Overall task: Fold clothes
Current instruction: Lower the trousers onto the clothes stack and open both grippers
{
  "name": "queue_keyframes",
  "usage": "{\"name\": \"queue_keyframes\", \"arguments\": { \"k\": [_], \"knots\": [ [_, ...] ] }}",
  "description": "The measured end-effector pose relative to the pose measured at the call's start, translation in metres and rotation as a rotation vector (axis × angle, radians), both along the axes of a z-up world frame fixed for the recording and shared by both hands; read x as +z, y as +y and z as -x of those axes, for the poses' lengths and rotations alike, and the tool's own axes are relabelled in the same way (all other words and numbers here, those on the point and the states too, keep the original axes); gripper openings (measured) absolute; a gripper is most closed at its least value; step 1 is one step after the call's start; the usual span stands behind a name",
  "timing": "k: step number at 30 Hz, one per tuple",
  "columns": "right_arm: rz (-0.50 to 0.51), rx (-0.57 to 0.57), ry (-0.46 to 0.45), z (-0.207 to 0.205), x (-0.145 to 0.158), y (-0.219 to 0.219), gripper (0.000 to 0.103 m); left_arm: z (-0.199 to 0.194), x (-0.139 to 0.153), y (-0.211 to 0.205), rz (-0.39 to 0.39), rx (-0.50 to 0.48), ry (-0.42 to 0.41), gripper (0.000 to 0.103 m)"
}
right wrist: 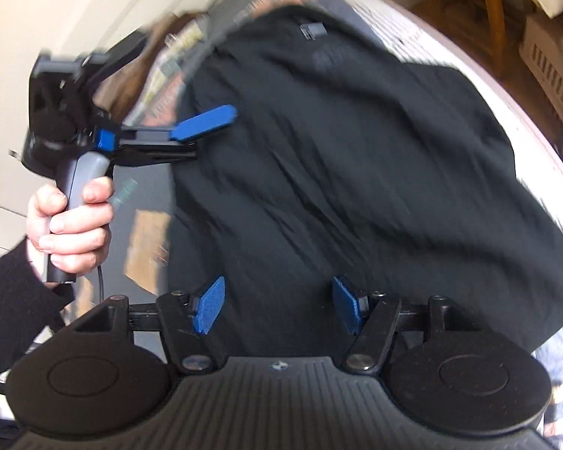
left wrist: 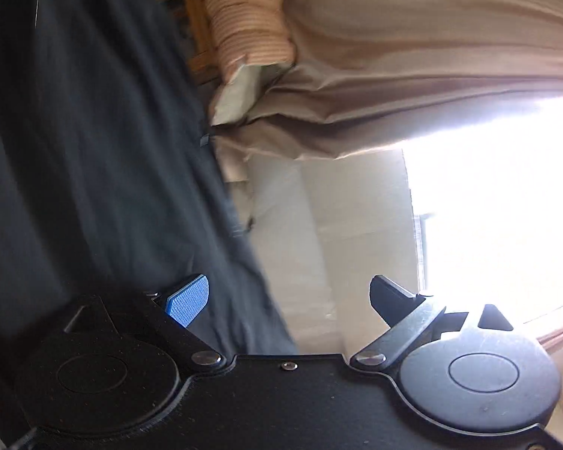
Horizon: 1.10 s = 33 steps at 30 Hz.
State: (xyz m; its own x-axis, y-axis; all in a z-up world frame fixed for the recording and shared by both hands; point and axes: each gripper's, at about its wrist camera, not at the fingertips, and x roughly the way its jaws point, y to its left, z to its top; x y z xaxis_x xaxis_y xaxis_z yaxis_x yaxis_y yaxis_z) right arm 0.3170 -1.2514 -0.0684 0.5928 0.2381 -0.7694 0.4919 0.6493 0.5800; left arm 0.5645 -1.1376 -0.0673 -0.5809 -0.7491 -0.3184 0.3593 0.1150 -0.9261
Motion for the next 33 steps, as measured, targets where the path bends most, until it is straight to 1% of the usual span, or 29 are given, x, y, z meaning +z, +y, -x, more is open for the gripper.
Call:
{"name": "queue_keyframes", "arguments": {
  "k": [1, 2, 3, 4, 6, 8, 11, 13, 15, 17, 18, 19, 21, 23, 24, 25, 28, 29, 31, 32, 33],
  "knots": [
    [0.002, 0.001, 0.008, -0.001, -0.004, 0.001, 0.063, -0.001, -0.007, -0.002, -0.012, 0.005, 0.003, 0.088],
    [0.004, 0.001, 0.015, -0.002, -0.009, 0.002, 0.063, -0.009, -0.008, -0.003, -0.015, 0.019, -0.003, 0.083],
    [0.006, 0.002, 0.023, -0.003, -0.013, 0.003, 0.063, -0.02, -0.007, -0.003, -0.015, 0.034, -0.013, 0.081],
    [0.008, 0.002, 0.021, -0.004, -0.016, 0.004, 0.063, -0.031, -0.006, -0.003, -0.015, 0.049, -0.024, 0.081],
    [0.017, 0.004, 0.017, -0.004, -0.017, 0.005, 0.063, -0.053, 0.0, -0.002, -0.017, 0.089, -0.078, 0.081],
    [0.023, 0.006, 0.016, -0.004, -0.017, 0.009, 0.064, -0.082, 0.004, -0.001, -0.028, 0.147, -0.112, 0.081],
    [0.037, 0.029, 0.018, -0.003, -0.016, 0.014, 0.065, -0.121, 0.002, 0.005, -0.07, 0.244, -0.12, 0.081],
    [0.049, 0.055, 0.028, -0.002, -0.016, 0.021, 0.069, -0.135, 0.004, 0.01, -0.077, 0.283, -0.116, 0.081],
    [0.057, 0.075, 0.038, 0.002, -0.014, 0.029, 0.073, -0.14, 0.012, 0.017, -0.083, 0.309, -0.129, 0.083],
    [0.059, 0.085, 0.049, 0.007, -0.012, 0.038, 0.074, -0.134, 0.023, 0.022, -0.081, 0.319, -0.122, 0.087],
    [0.06, 0.09, 0.055, 0.009, -0.011, 0.042, 0.075, -0.128, 0.03, 0.025, -0.067, 0.318, -0.118, 0.089],
    [0.06, 0.091, 0.06, 0.012, -0.008, 0.047, 0.075, -0.116, 0.039, 0.029, -0.038, 0.293, -0.119, 0.092],
    [0.035, 0.089, 0.026, 0.017, 0.001, 0.056, 0.075, -0.085, 0.055, 0.04, 0.022, 0.207, -0.121, 0.095],
    [0.011, 0.084, -0.028, 0.024, 0.006, 0.069, 0.075, -0.044, 0.058, 0.049, 0.05, 0.089, -0.094, 0.096],
    [0.003, 0.086, -0.022, 0.026, 0.003, 0.074, 0.075, -0.023, 0.055, 0.053, 0.053, 0.044, -0.077, 0.096],
    [-0.003, 0.091, -0.004, 0.028, -0.003, 0.08, 0.075, -0.008, 0.045, 0.055, 0.028, 0.022, -0.061, 0.096],
    [-0.036, 0.097, 0.054, 0.034, -0.023, 0.091, 0.075, 0.03, 0.006, 0.062, -0.093, -0.013, -0.013, 0.096],
    [-0.048, 0.096, 0.078, 0.036, -0.029, 0.093, 0.075, 0.039, -0.003, 0.065, -0.116, -0.019, -0.016, 0.095],
    [-0.067, 0.097, 0.11, 0.042, -0.034, 0.098, 0.075, 0.049, -0.014, 0.074, -0.138, -0.023, -0.048, 0.094],
    [-0.073, 0.099, 0.113, 0.046, -0.032, 0.1, 0.075, 0.051, -0.015, 0.078, -0.148, -0.021, -0.056, 0.094],
    [-0.078, 0.102, 0.115, 0.05, -0.029, 0.102, 0.075, 0.052, -0.008, 0.08, -0.154, -0.018, -0.067, 0.094]
  ]
}}
